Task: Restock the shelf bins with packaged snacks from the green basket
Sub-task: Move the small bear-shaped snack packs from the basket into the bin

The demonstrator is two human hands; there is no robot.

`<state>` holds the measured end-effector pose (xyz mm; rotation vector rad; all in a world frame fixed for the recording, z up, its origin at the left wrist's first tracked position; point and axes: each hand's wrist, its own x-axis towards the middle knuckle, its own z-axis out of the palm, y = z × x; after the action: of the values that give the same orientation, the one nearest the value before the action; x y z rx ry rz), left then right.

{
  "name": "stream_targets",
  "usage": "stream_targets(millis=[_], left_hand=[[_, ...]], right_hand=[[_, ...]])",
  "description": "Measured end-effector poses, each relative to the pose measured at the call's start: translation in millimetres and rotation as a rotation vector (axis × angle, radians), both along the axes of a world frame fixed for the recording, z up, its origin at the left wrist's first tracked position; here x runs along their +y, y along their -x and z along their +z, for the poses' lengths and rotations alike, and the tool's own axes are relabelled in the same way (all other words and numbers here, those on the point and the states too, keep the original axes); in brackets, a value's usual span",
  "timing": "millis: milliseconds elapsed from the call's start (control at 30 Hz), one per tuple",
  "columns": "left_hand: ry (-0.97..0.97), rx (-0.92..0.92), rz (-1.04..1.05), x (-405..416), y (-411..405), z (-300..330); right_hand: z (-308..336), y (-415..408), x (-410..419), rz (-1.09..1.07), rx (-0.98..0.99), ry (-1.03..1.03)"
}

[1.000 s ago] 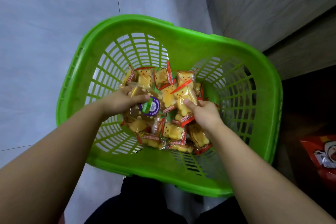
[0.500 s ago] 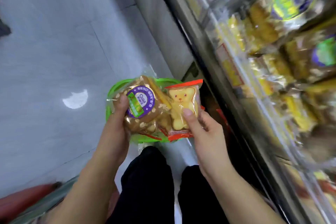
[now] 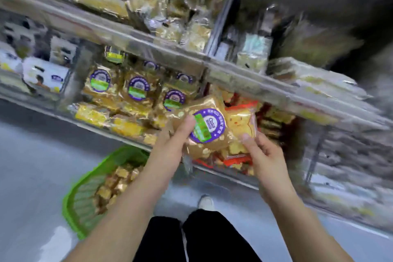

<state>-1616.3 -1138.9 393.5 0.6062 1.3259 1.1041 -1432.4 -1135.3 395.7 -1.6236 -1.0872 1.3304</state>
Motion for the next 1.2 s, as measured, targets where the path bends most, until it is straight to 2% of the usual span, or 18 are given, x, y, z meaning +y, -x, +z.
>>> stream_targets(millis=[167,367,467,567,633,667,733,800,900,967,1033,1100,1200], left_hand=[[0.193,-0.011,-0.094,27.1,-55.0,-36.8],[0.376,0.029,-0.123,42.5,-70.7,-70.1],[0.360,0.108,-0.105,38.4,-67.9,-65.9],[0.300,0.174,-0.097,28.2,-65.5,-53.3],[0.234,0.137,-0.089,20.9,-62.7,-41.5],[0.208,0.093,-0.089,18.1,-60.2,-36.5],[0.132,-0.014,-0.114,14.7,-53.0,-27.9],[0.039,-0.119,-0.134,12.6,-41.2,-22.3],[0.015,-0.250,-0.090,10.5,-14.8,-19.0],[0.002,-0.276,-0.114,7.5,9.0,-19.3],[-0.034,-0.271,-0.127,6.0,40.9,-18.5],[-0.079,-0.157,-0.085,7.7,80.7,-19.7],[-0.136,0.266,0.033,19.1,146.8,-27.9]], right_hand=[[-48.0,-59.7,26.1,-0.009,-0.015,0.240],[-74.6,-79.9,35.9,0.039,-0.101,0.293],[-69.6,-76.4,34.4,0.141,-0.295,0.223],[-62.2,-79.5,35.4,0.132,-0.523,0.161],[-53.3,-82.7,35.1,0.134,-0.692,0.107],[-45.9,-82.3,34.6,0.130,-0.707,0.064],[-27.2,-74.7,32.6,0.108,-0.569,0.015],[-5.1,-53.8,29.6,0.138,-0.269,0.081],[10.0,-10.1,22.7,0.218,0.189,0.189],[14.6,22.7,19.3,0.215,0.309,0.156],[16.9,53.2,18.1,0.177,0.350,0.122],[17.8,80.8,20.7,0.158,0.341,0.097],[14.9,121.8,34.2,0.193,0.225,0.069]])
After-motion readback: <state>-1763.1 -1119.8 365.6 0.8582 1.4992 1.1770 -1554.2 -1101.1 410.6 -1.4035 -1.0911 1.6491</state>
